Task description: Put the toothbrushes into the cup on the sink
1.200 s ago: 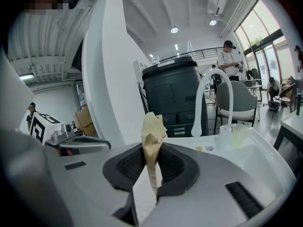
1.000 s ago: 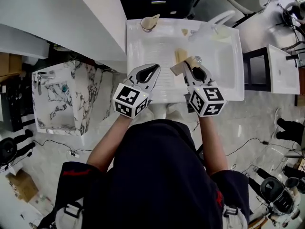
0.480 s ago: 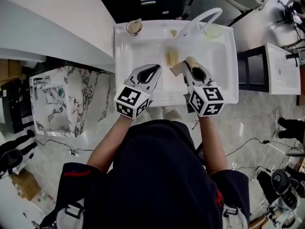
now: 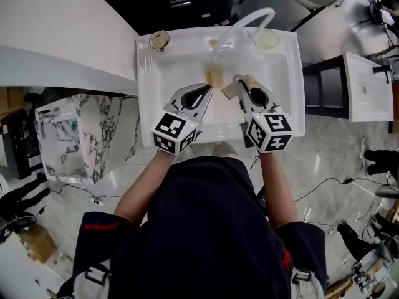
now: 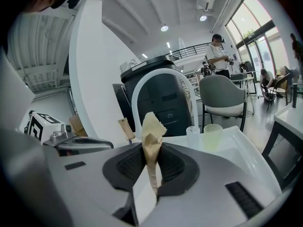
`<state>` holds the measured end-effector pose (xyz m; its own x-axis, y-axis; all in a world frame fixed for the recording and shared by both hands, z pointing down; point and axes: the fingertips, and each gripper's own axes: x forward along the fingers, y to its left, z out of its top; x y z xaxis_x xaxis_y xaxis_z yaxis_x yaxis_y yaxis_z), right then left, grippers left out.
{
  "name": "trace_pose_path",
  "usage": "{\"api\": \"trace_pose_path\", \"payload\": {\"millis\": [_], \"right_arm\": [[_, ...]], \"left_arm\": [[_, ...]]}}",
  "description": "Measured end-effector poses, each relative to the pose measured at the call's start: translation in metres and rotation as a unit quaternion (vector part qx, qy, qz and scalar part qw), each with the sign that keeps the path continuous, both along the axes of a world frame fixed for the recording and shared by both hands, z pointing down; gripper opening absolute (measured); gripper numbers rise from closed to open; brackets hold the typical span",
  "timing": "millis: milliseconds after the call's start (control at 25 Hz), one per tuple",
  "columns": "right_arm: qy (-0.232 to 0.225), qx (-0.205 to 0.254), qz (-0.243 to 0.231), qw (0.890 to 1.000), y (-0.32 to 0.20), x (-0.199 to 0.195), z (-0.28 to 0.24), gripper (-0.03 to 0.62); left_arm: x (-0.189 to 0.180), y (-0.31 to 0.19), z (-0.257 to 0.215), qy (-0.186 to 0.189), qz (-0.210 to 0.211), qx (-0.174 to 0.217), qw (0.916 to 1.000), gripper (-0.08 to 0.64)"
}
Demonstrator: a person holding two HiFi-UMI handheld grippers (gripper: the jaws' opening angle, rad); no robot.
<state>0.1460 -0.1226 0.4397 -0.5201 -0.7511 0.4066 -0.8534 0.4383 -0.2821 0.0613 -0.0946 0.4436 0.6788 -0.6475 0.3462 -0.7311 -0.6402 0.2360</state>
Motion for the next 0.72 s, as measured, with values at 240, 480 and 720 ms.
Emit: {"api": "trace_pose_path", "payload": {"millis": [240, 480, 720], "right_arm": [[0.002, -0.008, 0.0, 1.0, -0.011, 0.02, 0.009, 0.083], [0.005, -0.014, -0.002, 1.0, -0.025, 0.04, 0.018, 0.083], [0.004, -0.019, -0.001, 1.0, -0.041, 0.06, 0.02, 0.083]], "left_arm": [[0.025, -0.015, 0.01, 0.0, 0.007, -0.008, 0.9999, 0.023], [0.048, -0.032, 0.016, -0.002, 0.011, -0.009, 0.9999, 0.023], [0.071, -0.047, 0.018, -0.001, 0.013, -0.015, 0.9998, 0.023]]}}
